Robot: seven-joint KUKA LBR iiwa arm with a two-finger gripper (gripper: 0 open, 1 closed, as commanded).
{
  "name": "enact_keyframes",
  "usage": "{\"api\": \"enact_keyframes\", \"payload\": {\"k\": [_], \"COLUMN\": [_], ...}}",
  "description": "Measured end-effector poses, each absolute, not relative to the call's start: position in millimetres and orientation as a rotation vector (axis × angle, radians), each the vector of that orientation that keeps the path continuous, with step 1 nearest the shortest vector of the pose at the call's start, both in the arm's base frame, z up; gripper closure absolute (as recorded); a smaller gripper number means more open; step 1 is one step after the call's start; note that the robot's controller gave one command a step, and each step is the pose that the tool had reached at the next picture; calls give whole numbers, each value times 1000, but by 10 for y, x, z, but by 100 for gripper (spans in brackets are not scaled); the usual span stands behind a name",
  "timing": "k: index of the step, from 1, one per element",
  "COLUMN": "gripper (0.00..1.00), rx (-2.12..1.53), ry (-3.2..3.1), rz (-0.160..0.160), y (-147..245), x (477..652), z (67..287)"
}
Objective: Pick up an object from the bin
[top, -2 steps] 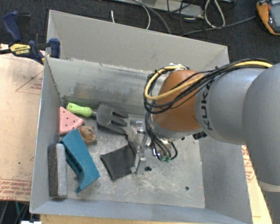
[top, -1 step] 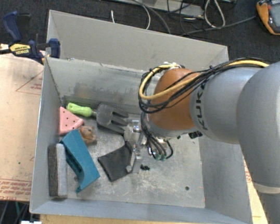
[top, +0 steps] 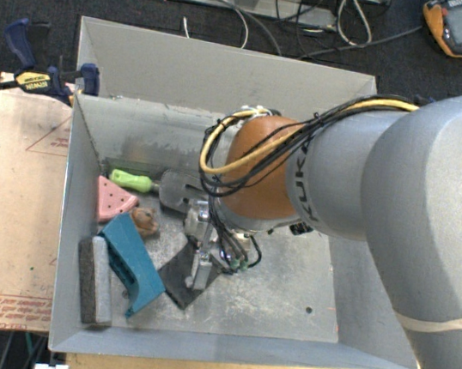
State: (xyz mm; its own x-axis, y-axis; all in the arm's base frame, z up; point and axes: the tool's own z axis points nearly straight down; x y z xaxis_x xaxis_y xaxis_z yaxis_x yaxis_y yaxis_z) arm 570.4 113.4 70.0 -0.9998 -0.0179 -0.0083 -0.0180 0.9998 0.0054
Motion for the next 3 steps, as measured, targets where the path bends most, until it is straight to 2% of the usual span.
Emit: {"api": "enact_keyframes", "payload": {"k": [1, 2, 3], "gripper": [100, 100, 100], "rx": [-335, -336, -298], "ry": [3109, 3108, 3118], "rz": [5, 5, 5], "y": [1188, 1189, 1142], "x": [5703, 5703, 5673], "z": [723, 725, 1300]}}
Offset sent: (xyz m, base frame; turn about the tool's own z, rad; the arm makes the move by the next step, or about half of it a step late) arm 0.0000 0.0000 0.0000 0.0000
